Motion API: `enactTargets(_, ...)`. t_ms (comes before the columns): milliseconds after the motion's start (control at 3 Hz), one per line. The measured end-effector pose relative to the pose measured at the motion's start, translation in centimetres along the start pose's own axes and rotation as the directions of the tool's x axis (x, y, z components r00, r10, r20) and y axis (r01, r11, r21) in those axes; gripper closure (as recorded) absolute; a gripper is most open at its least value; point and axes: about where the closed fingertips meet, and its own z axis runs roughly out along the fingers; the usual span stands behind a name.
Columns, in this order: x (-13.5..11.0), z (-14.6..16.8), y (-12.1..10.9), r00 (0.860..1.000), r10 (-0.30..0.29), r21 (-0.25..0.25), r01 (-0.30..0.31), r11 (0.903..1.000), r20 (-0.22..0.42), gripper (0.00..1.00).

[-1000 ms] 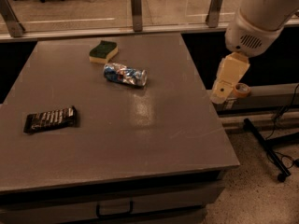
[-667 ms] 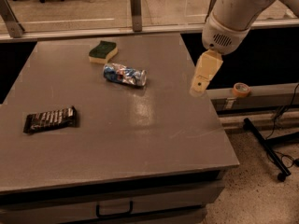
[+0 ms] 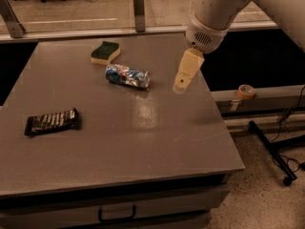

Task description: Place redbull can upright

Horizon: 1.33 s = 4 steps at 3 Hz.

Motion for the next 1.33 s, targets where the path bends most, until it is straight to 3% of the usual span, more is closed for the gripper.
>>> enactTargets(667, -7.6, 5.2, -0.3, 0.998, -0.009, -0.080, 0.014, 0.9967, 0.057, 0.00)
enactTargets(1000, -10.9, 6.8, 0.2, 0.997, -0.024, -0.093, 0.031, 0.9952, 0.073, 0.00)
enactTargets(1333, -13.7, 8.2, 1.2, 0.996, -0.002, -0.115, 0.013, 0.9933, 0.087, 0.00)
